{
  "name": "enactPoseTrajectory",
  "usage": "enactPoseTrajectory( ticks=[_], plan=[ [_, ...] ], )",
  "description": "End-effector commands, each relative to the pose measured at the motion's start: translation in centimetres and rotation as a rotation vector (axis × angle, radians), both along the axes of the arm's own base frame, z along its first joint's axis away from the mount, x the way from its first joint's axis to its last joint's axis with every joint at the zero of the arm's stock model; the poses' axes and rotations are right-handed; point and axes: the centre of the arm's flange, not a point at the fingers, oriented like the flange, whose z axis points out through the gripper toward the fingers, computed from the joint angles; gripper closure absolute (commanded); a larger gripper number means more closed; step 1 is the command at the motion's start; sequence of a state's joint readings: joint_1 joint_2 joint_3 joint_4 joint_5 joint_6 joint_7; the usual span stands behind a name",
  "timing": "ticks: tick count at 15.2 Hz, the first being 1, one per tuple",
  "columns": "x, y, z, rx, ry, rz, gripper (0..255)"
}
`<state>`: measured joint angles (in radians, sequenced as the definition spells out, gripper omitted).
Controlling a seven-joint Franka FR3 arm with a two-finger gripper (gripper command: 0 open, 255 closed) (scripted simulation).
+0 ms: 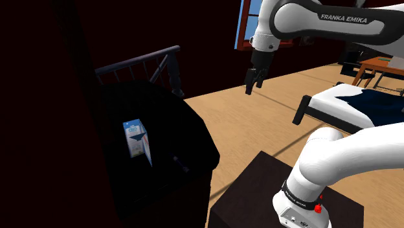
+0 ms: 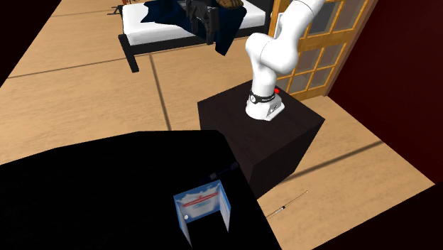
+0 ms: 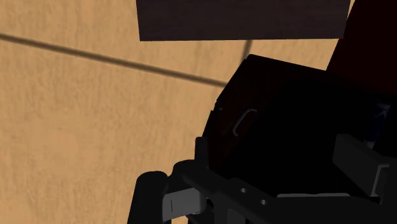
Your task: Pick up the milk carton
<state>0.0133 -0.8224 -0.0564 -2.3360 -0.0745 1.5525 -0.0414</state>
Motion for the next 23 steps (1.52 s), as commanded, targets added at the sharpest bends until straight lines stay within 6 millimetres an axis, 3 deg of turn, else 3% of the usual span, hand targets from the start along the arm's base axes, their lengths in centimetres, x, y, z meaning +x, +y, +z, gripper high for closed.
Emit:
enactPoseTrajectory(
  ticks=[1,23],
  plan=[
    [0.0,0.0,0.0,0.0,0.0,0.0,0],
    [14.6,24.2,-6.2,0.022,0.032,-0.02,0]
  ],
)
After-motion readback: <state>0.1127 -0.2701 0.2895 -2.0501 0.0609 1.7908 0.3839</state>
